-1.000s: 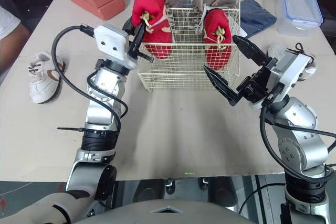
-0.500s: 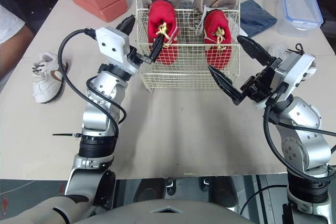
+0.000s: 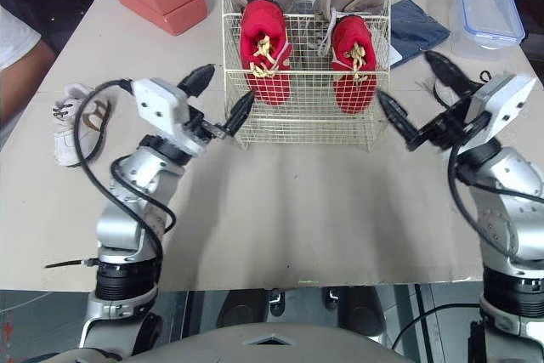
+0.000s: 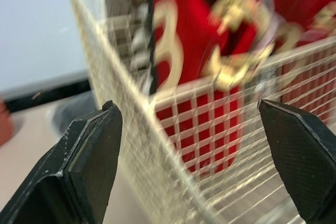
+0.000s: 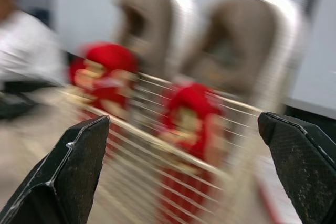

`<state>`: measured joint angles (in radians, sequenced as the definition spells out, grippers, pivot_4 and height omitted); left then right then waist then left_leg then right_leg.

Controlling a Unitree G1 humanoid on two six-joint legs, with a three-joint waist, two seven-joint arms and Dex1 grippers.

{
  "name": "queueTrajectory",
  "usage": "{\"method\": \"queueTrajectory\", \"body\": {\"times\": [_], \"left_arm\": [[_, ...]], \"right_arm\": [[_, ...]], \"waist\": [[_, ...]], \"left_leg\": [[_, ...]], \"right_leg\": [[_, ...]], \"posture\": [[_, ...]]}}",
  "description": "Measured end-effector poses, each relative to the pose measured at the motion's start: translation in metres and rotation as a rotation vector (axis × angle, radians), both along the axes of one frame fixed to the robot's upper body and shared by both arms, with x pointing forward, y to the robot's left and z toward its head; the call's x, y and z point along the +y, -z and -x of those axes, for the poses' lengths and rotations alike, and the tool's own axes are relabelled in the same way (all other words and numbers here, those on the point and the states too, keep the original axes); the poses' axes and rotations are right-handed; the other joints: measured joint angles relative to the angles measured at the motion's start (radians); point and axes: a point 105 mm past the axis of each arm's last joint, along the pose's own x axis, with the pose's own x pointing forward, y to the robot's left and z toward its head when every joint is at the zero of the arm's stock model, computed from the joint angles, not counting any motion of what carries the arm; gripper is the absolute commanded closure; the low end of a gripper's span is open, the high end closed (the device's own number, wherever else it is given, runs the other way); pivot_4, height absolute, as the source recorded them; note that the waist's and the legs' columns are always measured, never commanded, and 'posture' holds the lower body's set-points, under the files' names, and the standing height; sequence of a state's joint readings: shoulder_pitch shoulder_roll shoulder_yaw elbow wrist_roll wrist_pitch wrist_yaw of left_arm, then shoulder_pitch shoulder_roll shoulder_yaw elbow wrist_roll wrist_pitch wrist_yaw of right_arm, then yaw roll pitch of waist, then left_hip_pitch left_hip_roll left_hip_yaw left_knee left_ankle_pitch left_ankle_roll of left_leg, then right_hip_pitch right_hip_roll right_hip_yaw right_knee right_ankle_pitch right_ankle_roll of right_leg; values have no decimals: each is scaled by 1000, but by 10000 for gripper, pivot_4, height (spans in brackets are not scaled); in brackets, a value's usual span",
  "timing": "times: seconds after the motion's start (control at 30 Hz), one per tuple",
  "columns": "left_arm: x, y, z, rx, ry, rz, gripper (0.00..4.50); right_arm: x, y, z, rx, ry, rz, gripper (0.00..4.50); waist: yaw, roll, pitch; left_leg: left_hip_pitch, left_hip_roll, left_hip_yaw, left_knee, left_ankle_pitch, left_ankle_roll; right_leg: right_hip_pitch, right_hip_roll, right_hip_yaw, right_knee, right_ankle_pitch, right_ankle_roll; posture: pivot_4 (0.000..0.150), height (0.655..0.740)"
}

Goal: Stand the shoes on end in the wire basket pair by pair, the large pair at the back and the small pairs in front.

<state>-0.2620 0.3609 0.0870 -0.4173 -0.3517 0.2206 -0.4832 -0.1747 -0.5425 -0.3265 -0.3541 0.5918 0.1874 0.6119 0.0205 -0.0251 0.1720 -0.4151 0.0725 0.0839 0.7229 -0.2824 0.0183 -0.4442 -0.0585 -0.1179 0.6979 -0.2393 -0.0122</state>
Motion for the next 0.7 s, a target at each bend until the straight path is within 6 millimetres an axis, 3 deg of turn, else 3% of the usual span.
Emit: {"method": "queueTrajectory", "body": {"times": [0.17, 0.23, 0.37, 0.6, 0.7], "left_arm": [[-19, -31, 16, 40, 314, -82, 405], [-23, -36, 20, 65, 385, -132, 405], [-21, -35, 26, 164, 459, -258, 405], [-22, -42, 38, 250, 545, -292, 405], [-22, -45, 44, 265, 569, -313, 405]], "right_arm": [[-57, 23, -17, 168, 166, 85, 0], [-73, 29, -22, 212, 204, 114, 0], [-123, 48, -25, 352, 295, 267, 0], [-158, 72, -32, 498, 330, 255, 0], [-165, 76, -40, 523, 346, 218, 0]], "waist": [[0, 0, 0], [-5, 1, 1], [-7, 2, 1], [-8, 2, 1], [-9, 2, 1]], "left_leg": [[1, -1, 1, 0, 0, 0], [1, -1, 2, -1, 0, 0], [2, -1, 3, -2, 0, 0], [2, 0, 4, -2, 0, -1], [2, 0, 5, -2, 0, -1]], "right_leg": [[0, 1, 0, 0, 0, 0], [0, 2, 2, 0, 0, 0], [-1, 3, 3, -1, 0, 0], [-1, 3, 5, -1, -2, 3], [-1, 3, 6, -1, -1, 3]], "posture": [[1500, 6860], [1500, 6860], [1500, 6860], [1500, 6860], [1500, 6860]]}}
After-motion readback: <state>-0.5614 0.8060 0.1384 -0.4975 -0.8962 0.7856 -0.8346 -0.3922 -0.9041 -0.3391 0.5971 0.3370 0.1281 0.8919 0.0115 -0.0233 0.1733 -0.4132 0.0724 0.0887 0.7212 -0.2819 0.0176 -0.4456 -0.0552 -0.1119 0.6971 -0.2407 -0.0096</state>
